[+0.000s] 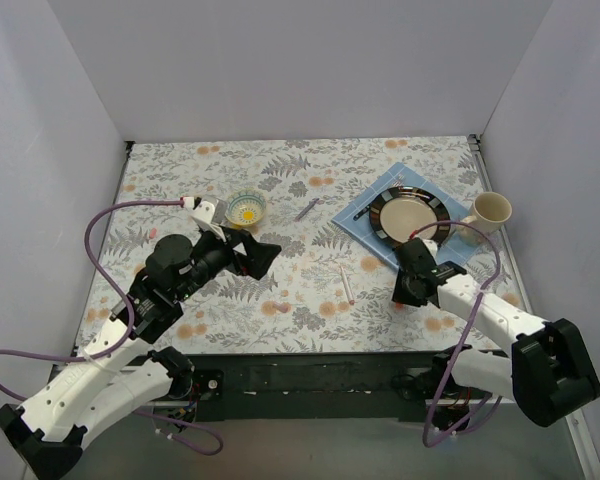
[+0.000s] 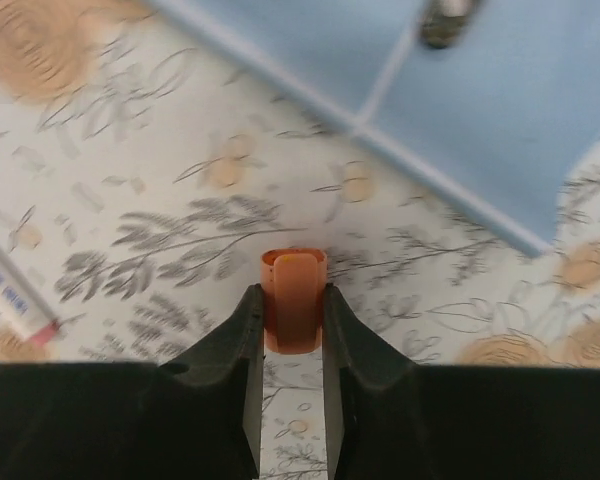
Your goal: Insert the pens into the pen caps
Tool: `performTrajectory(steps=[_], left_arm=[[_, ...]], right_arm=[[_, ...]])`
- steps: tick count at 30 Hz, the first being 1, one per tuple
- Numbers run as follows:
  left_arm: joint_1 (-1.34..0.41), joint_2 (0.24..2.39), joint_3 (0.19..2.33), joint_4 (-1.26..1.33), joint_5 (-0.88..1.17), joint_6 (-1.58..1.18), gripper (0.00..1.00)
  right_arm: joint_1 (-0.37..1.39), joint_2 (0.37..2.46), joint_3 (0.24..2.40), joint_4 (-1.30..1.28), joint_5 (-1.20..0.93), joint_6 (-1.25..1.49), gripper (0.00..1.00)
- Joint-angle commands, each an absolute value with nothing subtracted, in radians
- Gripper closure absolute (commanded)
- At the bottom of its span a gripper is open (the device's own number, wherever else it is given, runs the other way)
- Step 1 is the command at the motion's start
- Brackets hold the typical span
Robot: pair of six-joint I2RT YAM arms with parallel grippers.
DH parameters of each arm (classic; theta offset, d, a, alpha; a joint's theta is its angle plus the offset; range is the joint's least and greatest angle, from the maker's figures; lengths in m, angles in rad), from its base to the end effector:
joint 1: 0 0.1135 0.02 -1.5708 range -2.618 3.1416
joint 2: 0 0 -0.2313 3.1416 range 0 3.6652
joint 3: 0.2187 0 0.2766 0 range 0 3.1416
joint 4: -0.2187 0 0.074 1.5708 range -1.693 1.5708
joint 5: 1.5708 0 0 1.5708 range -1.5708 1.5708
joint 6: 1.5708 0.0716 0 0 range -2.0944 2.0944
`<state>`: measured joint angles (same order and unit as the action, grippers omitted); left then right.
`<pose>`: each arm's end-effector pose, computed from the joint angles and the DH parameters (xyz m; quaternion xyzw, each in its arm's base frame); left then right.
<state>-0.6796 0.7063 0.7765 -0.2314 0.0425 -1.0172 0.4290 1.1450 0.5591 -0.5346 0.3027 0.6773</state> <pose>0.1947 -0.1613 0.3191 -0.1144 0.7531 -0.4966 0.4161 0.2313 0.0823 0.0967 0.1527 0.9520 -0.0091 0.2650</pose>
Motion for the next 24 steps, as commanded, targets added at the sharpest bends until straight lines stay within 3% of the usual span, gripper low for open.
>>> performTrajectory(steps=[1, 7, 14, 20, 21, 24], left_arm=[[-0.675, 0.693, 0.765, -0.210, 0.034, -0.996, 0.02], [-0.675, 0.716, 0.765, -0.229, -0.072, -1.000, 0.02], [-0.675, 0.768, 0.771, -0.239, -0.347, -1.141, 0.02], [-0.629, 1.082, 1.004, -0.501, -0.578, -1.313, 0.02], [-0.600, 1.121, 1.032, -0.553, -0.572, -1.362, 0.02], [-0.415, 1.253, 1.100, -0.613, -0.458, -1.419, 0.09]], right_arm=[[0.538, 1.153, 0.601, -0.390, 0.151, 0.461, 0.82], [0.650, 1.328, 0.707, -0.386, 0.248, 0.348, 0.76], [0.712, 1.422, 0.738, -0.385, 0.342, 0.288, 0.75], [0.712, 1.373, 0.696, -0.351, 0.256, 0.267, 0.66], [0.712, 1.362, 0.692, -0.348, 0.250, 0.265, 0.58], [0.712, 1.329, 0.689, -0.348, 0.262, 0.262, 0.52]])
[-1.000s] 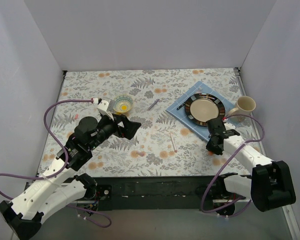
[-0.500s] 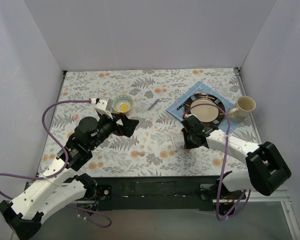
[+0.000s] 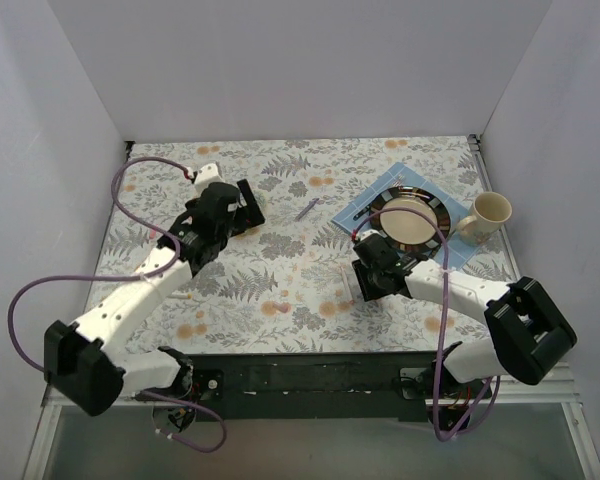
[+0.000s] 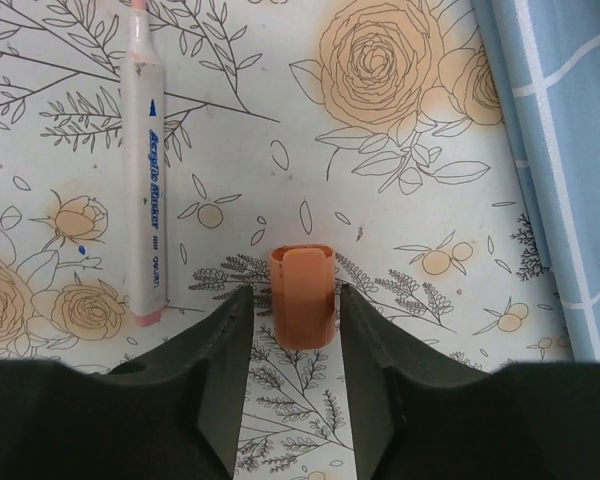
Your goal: Insert the pens into the pen caps
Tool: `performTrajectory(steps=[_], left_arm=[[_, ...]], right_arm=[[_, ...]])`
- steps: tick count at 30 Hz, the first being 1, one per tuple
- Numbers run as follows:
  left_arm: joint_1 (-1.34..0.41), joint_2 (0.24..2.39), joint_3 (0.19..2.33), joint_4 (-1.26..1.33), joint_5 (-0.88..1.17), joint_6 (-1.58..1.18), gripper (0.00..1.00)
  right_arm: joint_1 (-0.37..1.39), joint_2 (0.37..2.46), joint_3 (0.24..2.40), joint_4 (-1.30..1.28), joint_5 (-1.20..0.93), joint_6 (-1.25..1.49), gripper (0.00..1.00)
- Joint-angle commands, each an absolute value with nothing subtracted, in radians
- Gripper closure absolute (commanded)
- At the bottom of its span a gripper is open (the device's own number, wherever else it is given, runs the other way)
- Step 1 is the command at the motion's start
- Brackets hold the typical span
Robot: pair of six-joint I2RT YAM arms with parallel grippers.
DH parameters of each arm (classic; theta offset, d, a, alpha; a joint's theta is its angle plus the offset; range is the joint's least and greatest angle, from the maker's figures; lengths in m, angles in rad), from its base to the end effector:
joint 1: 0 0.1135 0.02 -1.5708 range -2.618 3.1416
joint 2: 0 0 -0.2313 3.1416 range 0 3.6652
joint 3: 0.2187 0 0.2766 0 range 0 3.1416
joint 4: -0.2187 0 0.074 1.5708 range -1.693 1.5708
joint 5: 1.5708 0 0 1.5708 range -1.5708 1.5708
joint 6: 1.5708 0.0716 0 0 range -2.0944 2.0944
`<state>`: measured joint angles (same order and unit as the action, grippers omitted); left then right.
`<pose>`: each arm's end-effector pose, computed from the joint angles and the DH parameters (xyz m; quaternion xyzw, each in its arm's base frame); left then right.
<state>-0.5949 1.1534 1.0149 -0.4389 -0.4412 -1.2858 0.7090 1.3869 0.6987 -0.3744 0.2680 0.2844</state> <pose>0.2807 -0.1530 0.2714 -0.3886 0.7719 -0.2622 0.4295 0.2355 0.1770 0.0908 -0.1693 0.9448 0.0050 0.2806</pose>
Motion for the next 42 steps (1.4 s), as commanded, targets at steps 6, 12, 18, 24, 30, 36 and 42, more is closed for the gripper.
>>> performTrajectory(steps=[6, 12, 18, 24, 30, 36, 42], left_arm=[[-0.204, 1.422, 1.141, -0.579, -0.411, -1.509, 0.27], [-0.149, 1.655, 1.248, -0.624, -0.391, -1.548, 0.34], [-0.141, 1.816, 1.362, -0.634, -0.336, -1.523, 0.36], [-0.138, 1.922, 1.437, -0.673, -0.361, -1.493, 0.40], [-0.133, 1.968, 1.440, -0.710, -0.397, -1.503, 0.47], [-0.118, 1.963, 1.373, -0.663, -0.400, -1.497, 0.56], [-0.100, 1.988, 1.341, -0.660, -0.364, -1.508, 0.65]], right_arm=[[0.710, 1.215, 0.678, -0.337, 0.268, 0.273, 0.39], [0.710, 1.071, 0.650, -0.324, 0.252, 0.276, 0.38], [0.710, 0.936, 0.601, -0.273, 0.242, 0.268, 0.39], [0.712, 0.864, 0.571, -0.269, 0.212, 0.268, 0.39], [0.710, 0.842, 0.571, -0.281, 0.215, 0.270, 0.39], [0.710, 0.830, 0.571, -0.279, 0.212, 0.270, 0.40], [0.712, 0.834, 0.598, -0.319, 0.221, 0.281, 0.40]])
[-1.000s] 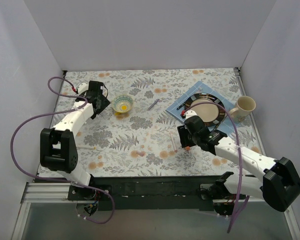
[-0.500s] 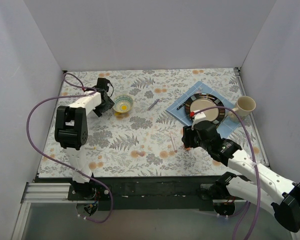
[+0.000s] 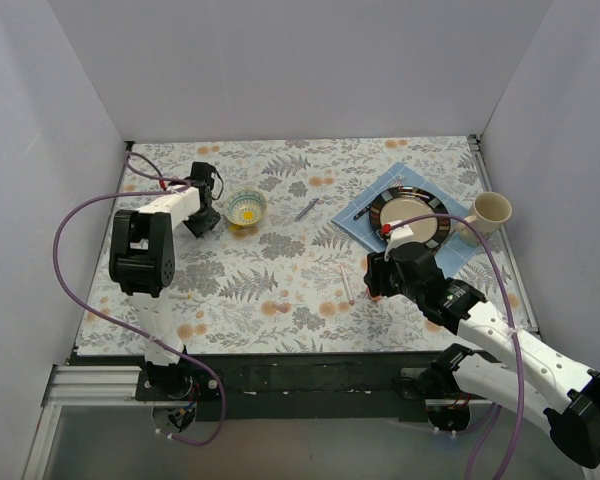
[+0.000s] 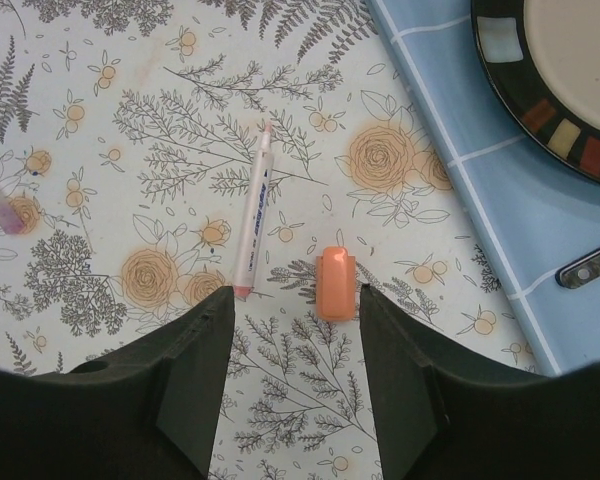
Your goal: Insert the pens into the pen caps
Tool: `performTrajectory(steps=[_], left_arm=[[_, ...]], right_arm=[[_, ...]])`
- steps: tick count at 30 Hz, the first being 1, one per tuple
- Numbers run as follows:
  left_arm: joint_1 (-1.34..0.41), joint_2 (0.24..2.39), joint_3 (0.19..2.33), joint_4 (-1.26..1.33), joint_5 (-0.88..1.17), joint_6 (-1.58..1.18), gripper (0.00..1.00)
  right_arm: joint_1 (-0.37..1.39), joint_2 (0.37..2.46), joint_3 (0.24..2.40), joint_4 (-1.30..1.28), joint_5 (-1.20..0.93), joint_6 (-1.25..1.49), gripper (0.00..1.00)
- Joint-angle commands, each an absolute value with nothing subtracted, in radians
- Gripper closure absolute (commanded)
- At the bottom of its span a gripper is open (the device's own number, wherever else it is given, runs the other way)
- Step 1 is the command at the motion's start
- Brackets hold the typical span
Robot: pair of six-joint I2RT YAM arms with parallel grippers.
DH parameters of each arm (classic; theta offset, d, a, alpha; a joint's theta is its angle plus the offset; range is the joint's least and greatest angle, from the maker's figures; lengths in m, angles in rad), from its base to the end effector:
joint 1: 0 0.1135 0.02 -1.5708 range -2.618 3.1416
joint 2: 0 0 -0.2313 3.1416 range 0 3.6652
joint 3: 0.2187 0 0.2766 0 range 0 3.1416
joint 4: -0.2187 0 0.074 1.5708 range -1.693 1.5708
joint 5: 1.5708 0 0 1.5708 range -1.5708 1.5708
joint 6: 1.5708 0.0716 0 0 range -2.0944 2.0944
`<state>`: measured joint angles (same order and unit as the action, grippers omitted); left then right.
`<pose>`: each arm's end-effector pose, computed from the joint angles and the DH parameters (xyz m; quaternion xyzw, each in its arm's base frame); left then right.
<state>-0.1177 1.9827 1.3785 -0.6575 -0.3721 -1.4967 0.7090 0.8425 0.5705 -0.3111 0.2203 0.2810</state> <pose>0.4119 -0.0225 0.0874 -0.6397 0.7311 0.0171 0.2366 0.2093 0.1589 0.1922 -0.1349 0.8663 0.1386 0.4606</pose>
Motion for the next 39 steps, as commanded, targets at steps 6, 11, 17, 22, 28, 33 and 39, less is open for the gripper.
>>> performTrajectory(steps=[6, 11, 17, 22, 28, 33, 39], left_arm=[[-0.097, 1.910, 1.272, -0.673, -0.328, -1.510, 1.00], [-0.103, 1.633, 1.154, -0.649, -0.275, -1.450, 1.00], [-0.196, 1.208, 0.980, -0.437, 0.145, -1.272, 1.00], [-0.420, 1.080, 0.835, -0.315, 0.296, -1.285, 1.00], [-0.575, 1.006, 0.717, -0.227, 0.324, -1.276, 1.00], [-0.589, 1.012, 0.721, -0.218, 0.328, -1.276, 1.00], [-0.591, 1.026, 0.689, -0.161, 0.367, -1.295, 1.00]], right_arm=[[0.710, 0.798, 0.626, -0.325, 0.135, 0.320, 0.39], [0.710, 0.795, 0.716, -0.285, 0.008, 0.374, 0.34], [0.710, 0.946, 0.891, -0.218, -0.078, 0.512, 0.32], [0.710, 1.116, 0.911, -0.034, -0.196, 0.655, 0.36], [0.739, 1.345, 1.015, 0.017, -0.304, 0.750, 0.40], [0.776, 1.394, 1.045, 0.023, -0.236, 0.770, 0.39], [0.790, 1.460, 1.088, 0.003, -0.196, 0.782, 0.41]])
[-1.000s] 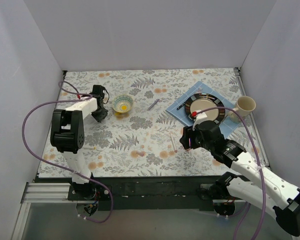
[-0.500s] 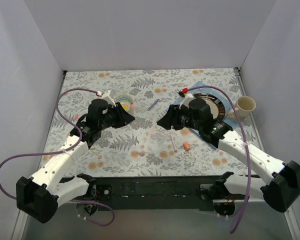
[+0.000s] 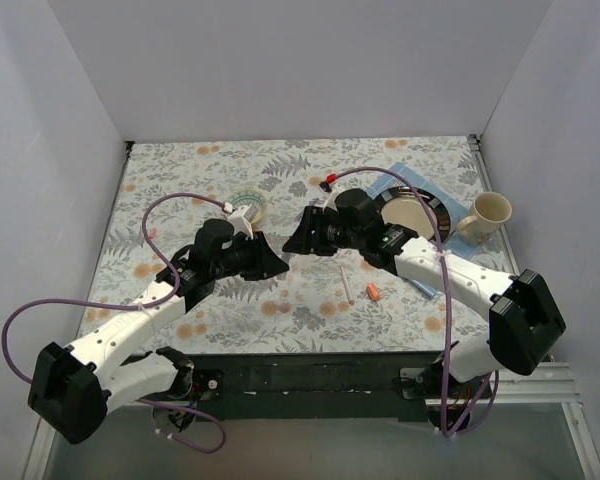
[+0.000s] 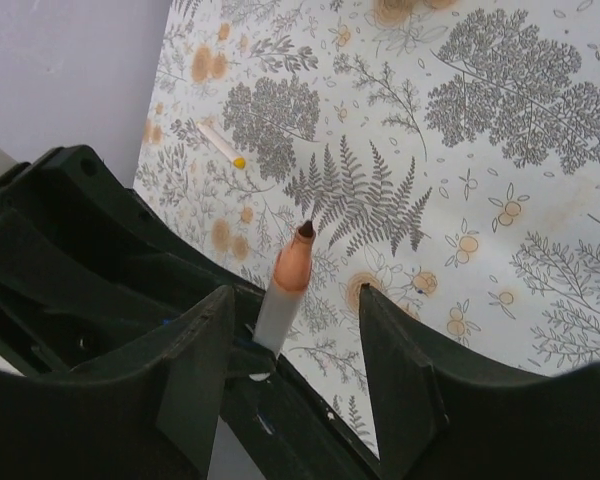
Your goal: Insert the pens into the pen caps
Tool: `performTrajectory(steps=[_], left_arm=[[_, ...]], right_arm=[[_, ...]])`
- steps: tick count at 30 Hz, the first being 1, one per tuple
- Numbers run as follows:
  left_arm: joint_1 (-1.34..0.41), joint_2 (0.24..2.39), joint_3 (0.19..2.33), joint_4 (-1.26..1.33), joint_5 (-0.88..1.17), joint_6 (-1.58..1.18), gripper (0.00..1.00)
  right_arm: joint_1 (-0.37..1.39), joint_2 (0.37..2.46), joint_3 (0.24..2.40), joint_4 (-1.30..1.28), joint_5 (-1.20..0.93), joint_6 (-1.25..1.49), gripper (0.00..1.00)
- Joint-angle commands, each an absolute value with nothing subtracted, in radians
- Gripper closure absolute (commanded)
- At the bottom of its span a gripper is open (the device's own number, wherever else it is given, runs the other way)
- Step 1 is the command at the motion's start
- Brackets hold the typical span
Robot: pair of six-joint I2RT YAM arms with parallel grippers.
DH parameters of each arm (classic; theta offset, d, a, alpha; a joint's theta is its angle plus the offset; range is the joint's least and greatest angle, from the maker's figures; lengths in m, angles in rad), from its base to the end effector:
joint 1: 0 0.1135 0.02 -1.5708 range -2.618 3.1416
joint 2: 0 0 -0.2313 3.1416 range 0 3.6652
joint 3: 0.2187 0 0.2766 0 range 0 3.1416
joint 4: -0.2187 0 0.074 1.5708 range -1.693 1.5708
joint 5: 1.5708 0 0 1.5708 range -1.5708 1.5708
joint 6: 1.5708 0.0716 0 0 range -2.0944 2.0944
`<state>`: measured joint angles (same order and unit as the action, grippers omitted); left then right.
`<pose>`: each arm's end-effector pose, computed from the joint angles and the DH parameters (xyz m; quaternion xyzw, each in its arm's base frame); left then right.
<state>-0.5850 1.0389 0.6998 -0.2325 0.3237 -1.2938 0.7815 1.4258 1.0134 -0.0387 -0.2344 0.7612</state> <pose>0.2347 -0.1828 0.2029 -0.2282 0.8393 -0.4652 0.1649 0.2632 0.2846 0.2265 -0.0706 0.8408 0.4387 0.3091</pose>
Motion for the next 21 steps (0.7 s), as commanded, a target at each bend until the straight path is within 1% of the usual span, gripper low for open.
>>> performTrajectory(steps=[1, 6, 7, 8, 9, 10, 11, 12, 13, 14, 15, 16, 17, 18, 19, 21], left_arm=[[-0.591, 1.026, 0.683, -0.144, 0.371, -1.304, 1.00], [-0.591, 1.002, 0.680, -0.132, 0.380, -1.305, 1.00], [-0.591, 0.997, 0.681, -0.127, 0.382, -1.304, 1.00], [-0.592, 0.993, 0.683, -0.126, 0.382, -1.302, 1.00], [-0.591, 0.986, 0.684, -0.124, 0.382, -1.302, 1.00], [-0.592, 0.982, 0.690, -0.123, 0.383, -1.302, 1.00], [-0.591, 0.979, 0.690, -0.121, 0.400, -1.307, 0.94], [-0.591, 0.976, 0.693, -0.118, 0.409, -1.315, 0.80], [-0.591, 0.976, 0.702, -0.109, 0.423, -1.322, 0.62], [-0.589, 0.976, 0.710, -0.110, 0.452, -1.328, 0.28], [-0.591, 0.977, 0.721, -0.123, 0.468, -1.341, 0.22], [-0.591, 0.980, 0.733, -0.127, 0.486, -1.348, 0.21], [-0.591, 0.980, 0.753, -0.130, 0.506, -1.353, 0.21], [-0.591, 0.976, 0.761, -0.117, 0.572, -1.371, 0.21], [-0.591, 0.973, 0.765, -0.103, 0.601, -1.384, 0.21], [-0.591, 0.962, 0.756, -0.040, 0.688, -1.432, 0.23]], right_arm=[[0.790, 1.479, 1.097, 0.002, -0.192, 0.784, 0.42], [0.796, 1.497, 1.077, 0.002, -0.202, 0.813, 0.48], [0.798, 1.496, 1.071, 0.009, -0.212, 0.816, 0.53], [0.798, 1.494, 1.069, 0.017, -0.216, 0.812, 0.59], [0.798, 1.490, 1.066, 0.026, -0.222, 0.807, 0.69], [0.798, 1.485, 1.065, 0.038, -0.238, 0.801, 0.92], [0.798, 1.480, 1.059, 0.076, -0.251, 0.792, 0.99], [0.798, 1.462, 1.052, 0.103, -0.261, 0.761, 0.99], [0.795, 1.448, 1.040, 0.144, -0.299, 0.743, 0.99], [0.792, 1.434, 1.014, 0.228, -0.336, 0.723, 0.99], [0.788, 1.401, 0.994, 0.285, -0.380, 0.686, 0.99], [0.784, 1.382, 0.976, 0.331, -0.453, 0.680, 0.99], [0.781, 1.361, 0.956, 0.369, -0.486, 0.678, 0.99], [0.776, 1.320, 0.904, 0.488, -0.520, 0.680, 0.99], [0.778, 1.299, 0.876, 0.549, -0.567, 0.701, 0.99], [0.778, 1.247, 0.795, 0.729, -0.589, 0.739, 0.99]])
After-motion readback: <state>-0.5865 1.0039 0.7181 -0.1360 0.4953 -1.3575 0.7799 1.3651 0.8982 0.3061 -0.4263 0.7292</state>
